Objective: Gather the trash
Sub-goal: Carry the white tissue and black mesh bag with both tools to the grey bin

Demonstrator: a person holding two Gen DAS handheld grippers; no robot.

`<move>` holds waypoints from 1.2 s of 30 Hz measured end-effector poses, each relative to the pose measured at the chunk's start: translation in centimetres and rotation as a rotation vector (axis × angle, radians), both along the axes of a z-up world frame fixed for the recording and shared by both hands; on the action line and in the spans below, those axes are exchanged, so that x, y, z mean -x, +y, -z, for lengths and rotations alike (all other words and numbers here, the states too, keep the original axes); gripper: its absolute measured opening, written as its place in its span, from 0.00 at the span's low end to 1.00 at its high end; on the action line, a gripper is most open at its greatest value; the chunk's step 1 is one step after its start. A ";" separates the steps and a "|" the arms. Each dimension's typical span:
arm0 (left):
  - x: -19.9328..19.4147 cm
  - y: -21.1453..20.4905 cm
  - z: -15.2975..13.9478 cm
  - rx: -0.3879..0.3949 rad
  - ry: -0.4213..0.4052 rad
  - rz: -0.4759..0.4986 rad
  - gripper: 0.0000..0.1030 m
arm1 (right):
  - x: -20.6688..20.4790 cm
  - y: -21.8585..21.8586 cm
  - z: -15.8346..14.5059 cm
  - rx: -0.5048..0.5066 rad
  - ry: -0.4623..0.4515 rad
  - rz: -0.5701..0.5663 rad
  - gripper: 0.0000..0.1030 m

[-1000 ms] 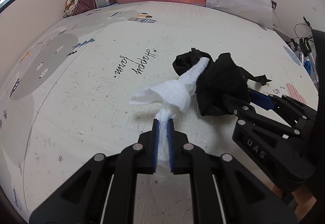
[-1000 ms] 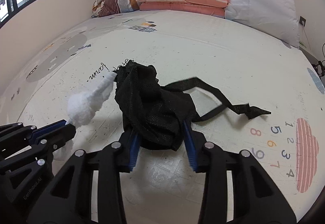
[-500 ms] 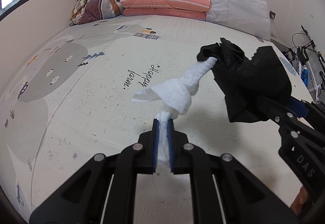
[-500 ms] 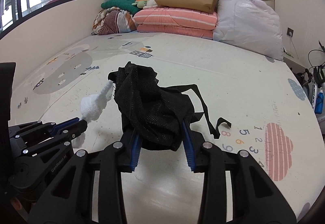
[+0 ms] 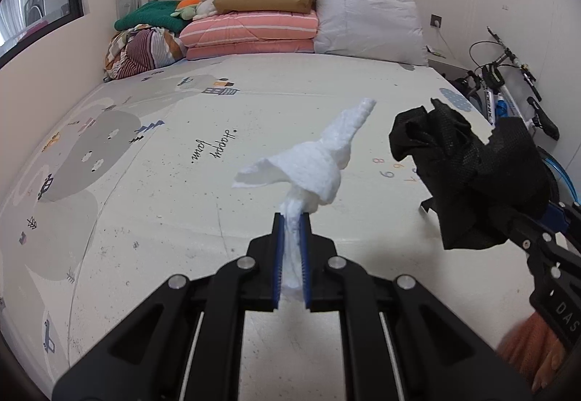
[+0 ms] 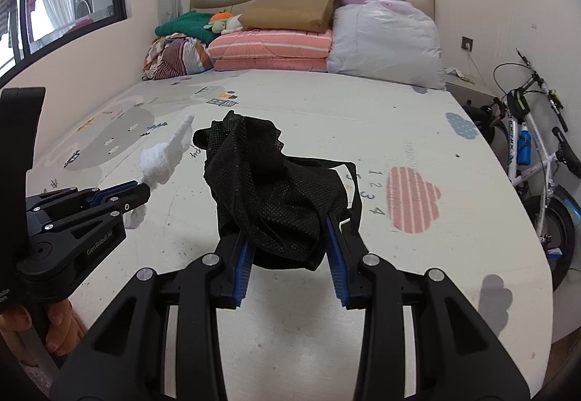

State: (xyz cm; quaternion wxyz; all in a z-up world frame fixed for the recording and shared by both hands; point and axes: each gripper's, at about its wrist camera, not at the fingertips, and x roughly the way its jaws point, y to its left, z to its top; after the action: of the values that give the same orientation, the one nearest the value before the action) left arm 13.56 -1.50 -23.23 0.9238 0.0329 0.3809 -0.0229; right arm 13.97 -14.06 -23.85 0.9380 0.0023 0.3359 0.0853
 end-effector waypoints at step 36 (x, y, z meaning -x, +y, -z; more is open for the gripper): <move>10.0 -41.6 -3.2 -0.013 -0.040 0.837 0.09 | 25.0 -40.4 -2.0 -0.018 -0.086 0.820 0.34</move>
State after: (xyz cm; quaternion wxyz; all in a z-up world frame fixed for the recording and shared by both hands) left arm 3.58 -43.07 -20.04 0.8417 0.1911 0.3169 -0.3933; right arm -11.07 -54.48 -21.87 0.9075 0.1404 0.2667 -0.2926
